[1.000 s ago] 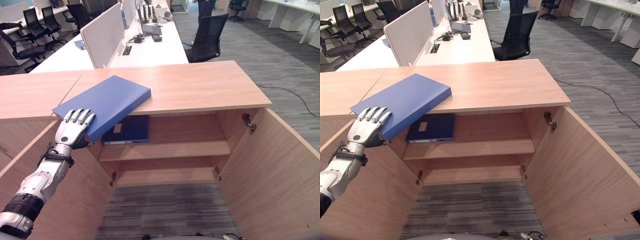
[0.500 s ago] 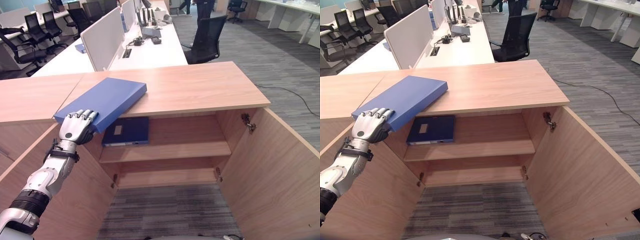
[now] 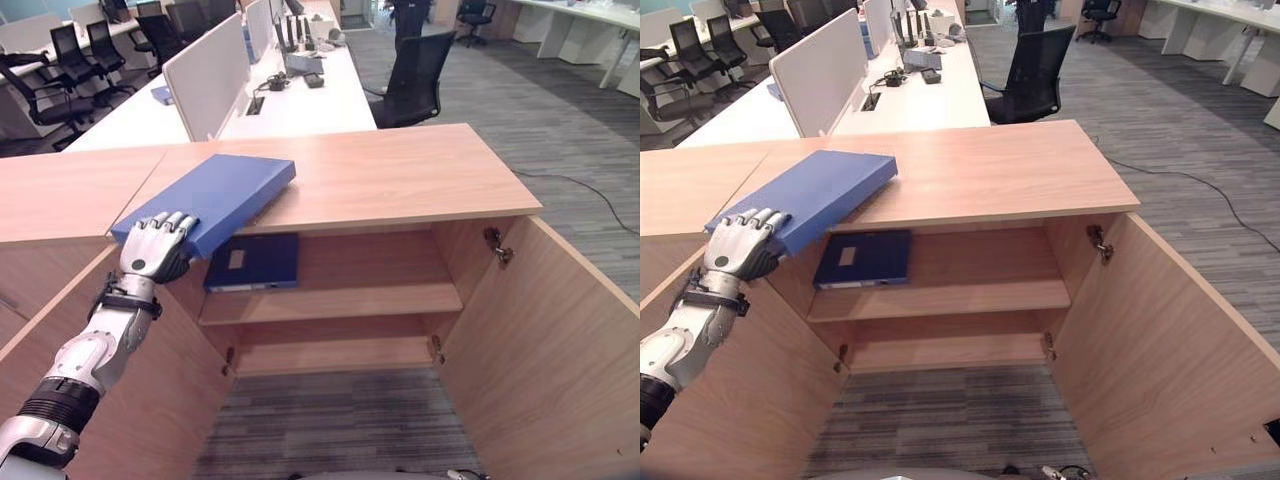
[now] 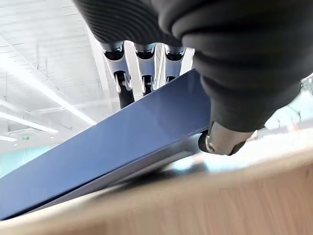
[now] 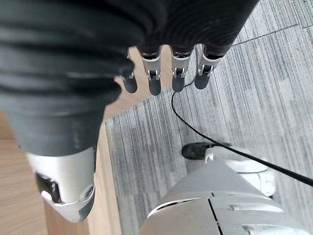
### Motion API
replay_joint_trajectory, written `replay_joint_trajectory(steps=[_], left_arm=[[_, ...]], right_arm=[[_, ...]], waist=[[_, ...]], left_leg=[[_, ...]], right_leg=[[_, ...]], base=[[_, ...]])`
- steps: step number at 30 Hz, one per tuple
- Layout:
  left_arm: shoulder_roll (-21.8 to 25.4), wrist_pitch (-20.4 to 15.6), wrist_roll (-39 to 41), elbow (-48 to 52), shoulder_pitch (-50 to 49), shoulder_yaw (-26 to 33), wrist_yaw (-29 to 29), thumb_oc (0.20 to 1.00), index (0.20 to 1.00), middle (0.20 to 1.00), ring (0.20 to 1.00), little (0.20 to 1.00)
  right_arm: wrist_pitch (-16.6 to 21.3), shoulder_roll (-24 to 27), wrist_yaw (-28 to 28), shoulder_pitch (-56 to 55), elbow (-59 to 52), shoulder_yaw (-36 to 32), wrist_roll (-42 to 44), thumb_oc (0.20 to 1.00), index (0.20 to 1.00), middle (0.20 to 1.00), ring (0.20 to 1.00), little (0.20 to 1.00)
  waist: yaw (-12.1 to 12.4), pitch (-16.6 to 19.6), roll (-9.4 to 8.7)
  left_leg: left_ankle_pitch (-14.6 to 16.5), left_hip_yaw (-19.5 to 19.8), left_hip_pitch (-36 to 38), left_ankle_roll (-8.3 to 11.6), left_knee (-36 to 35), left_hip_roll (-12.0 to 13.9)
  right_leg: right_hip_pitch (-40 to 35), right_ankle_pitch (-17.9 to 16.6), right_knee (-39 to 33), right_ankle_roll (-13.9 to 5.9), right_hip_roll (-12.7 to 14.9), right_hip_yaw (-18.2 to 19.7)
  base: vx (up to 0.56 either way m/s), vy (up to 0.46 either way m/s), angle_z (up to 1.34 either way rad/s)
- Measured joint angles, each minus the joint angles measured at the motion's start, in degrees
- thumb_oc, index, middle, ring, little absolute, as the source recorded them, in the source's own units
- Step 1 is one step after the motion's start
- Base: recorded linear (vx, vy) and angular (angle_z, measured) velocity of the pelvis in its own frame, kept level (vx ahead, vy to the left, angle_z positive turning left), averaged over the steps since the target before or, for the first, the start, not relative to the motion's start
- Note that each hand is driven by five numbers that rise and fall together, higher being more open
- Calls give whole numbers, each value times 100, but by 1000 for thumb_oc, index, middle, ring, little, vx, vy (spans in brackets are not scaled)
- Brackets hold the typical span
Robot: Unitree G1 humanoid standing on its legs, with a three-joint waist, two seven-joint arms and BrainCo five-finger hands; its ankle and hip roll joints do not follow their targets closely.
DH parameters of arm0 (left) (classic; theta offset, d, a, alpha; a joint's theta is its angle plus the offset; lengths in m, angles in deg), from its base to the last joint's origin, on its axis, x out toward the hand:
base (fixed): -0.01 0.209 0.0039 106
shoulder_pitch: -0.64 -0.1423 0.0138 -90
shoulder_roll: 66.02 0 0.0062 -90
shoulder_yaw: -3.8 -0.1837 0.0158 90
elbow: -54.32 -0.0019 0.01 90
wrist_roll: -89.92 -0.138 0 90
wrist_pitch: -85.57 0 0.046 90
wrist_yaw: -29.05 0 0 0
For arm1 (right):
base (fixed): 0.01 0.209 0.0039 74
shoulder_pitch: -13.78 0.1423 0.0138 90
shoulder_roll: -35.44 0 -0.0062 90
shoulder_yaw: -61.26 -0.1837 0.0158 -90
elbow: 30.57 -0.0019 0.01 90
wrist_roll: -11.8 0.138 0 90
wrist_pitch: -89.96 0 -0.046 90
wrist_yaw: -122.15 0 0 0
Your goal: Put the empty folder in the office cabinet
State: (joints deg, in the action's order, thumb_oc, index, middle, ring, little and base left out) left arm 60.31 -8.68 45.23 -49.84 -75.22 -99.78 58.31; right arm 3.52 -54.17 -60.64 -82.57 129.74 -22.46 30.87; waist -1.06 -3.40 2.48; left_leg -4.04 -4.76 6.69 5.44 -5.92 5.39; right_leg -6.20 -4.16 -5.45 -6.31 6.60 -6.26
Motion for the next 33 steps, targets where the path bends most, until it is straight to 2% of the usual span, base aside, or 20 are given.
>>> replay_joint_trajectory(steps=[3,9,15,23,25,33], left_arm=[[254,-97,195,332,152,39,-77,200,200,200,200,200],[262,-120,619,594,444,138,-70,200,200,200,200,200],[174,-298,1081,1164,448,508,-27,200,200,200,200,200],[-664,-546,2118,1935,443,1174,136,200,200,200,200,200],[-1102,-615,2489,2167,428,1296,155,200,200,200,200,200],[-1681,-982,3974,2589,421,1380,228,200,200,200,200,200]], right_arm=[[-10,-4,9,35,2,-4,2,1000,1000,1000,1000,1000],[-19,-27,36,77,3,28,2,1000,1000,1000,1000,1000],[-47,-93,37,85,1,39,2,1000,1000,1000,1000,1000],[-57,-186,41,117,-17,229,-3,1000,1000,1000,1000,1000],[-58,-189,44,139,-55,263,-3,1000,1000,1000,1000,1000],[-46,-156,86,394,-380,495,2,1000,1000,1000,1000,1000]], waist=[[-9,-4,-2],[-2,-8,2],[1,-17,15],[17,-28,33],[30,-30,39],[46,-72,128]], left_leg=[[2,-3,6,-4,0,-1],[3,7,14,-4,0,-2],[3,43,24,-5,0,-4],[16,72,25,-25,1,-6],[16,80,3,-26,0,-9],[2,94,34,-15,1,-9]], right_leg=[[-10,0,0,0,1,2],[-31,0,-1,0,4,-8],[-62,5,0,4,7,-43],[-85,6,-1,7,9,-73],[-86,7,-1,8,12,-77],[-99,9,-1,11,8,-91]], base=[[0,0,0],[0,0,0],[-1,-3,2],[-1,0,2],[-46,-7,1],[-5,-1,0]])
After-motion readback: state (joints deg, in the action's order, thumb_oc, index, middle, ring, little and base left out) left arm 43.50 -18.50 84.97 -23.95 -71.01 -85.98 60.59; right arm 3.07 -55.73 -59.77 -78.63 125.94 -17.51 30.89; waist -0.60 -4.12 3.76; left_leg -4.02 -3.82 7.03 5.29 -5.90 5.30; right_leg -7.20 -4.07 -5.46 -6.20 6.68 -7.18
